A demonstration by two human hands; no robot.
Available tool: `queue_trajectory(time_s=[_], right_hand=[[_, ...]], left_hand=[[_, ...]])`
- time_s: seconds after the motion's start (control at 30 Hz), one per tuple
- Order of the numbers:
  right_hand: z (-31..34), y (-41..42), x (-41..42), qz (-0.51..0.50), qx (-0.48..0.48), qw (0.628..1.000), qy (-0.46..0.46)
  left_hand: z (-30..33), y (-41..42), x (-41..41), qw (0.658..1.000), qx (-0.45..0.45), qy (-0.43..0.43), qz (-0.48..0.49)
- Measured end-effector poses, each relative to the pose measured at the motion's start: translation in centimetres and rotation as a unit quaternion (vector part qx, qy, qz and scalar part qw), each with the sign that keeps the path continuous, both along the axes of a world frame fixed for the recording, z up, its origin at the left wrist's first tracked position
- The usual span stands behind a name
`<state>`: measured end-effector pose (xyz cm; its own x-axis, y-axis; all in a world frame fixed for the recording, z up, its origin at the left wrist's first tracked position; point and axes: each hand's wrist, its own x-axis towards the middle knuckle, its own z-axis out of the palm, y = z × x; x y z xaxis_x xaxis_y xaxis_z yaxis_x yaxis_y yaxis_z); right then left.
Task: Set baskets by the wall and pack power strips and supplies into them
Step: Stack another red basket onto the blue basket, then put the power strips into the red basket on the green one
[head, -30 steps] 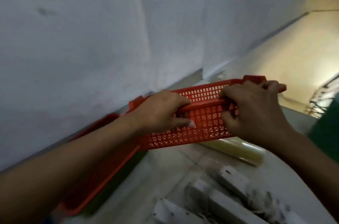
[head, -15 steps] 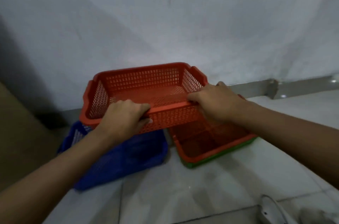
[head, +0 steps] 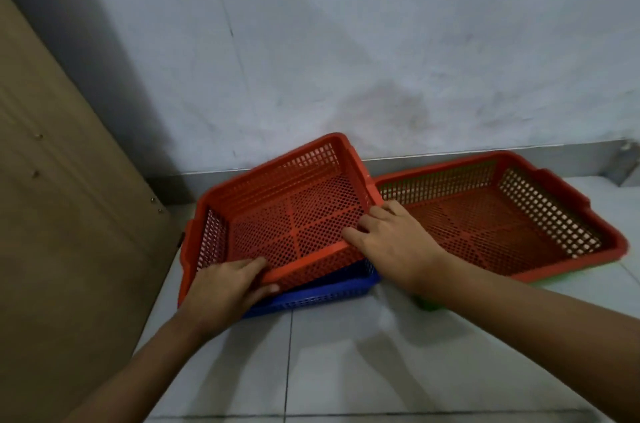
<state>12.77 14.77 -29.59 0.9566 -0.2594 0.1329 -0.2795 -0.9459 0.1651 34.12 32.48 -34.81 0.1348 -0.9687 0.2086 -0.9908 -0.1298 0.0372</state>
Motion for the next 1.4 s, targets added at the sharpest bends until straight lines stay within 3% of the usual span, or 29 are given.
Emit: queue_trajectory(time_s=[0.17,0.37,0.5,0.77,1.07,1.27,1.4], right_hand=[[-1.0,0.2,0.1,0.023,0.056,0.998,0.035],[-4.5,-0.4,-1.9,0.008,0.082,0.975,0.205],[-3.6,-0.6,-3.5,-0.004,0.087,0.976,0.198],[0.0,-5.2,-14.3,-0.136,0.062,0.973,0.175],[1.5,-5.2,-34.3,-0.37,0.118,0.901,0.192],[-4.3,0.6,-41.9,-0.461,0.236,0.843,0.143],[-8.1,2.6,-44.5,-0.492,0.275,0.812,0.15]], left_hand=[[-0.1,1.3,1.5,0.999,-0.002,0.009,0.035],[-1.9,1.1,1.3,0.975,0.179,0.128,0.015],[-1.7,-1.5,-0.9,0.983,0.144,0.112,-0.002],[2.6,-12.1,-12.2,0.967,0.092,0.132,-0.197],[6.0,-21.0,-30.4,0.907,0.114,0.064,-0.399],[1.7,-20.1,-40.1,0.858,0.214,0.003,-0.467],[-1.3,-18.3,-42.2,0.826,0.271,-0.074,-0.489]])
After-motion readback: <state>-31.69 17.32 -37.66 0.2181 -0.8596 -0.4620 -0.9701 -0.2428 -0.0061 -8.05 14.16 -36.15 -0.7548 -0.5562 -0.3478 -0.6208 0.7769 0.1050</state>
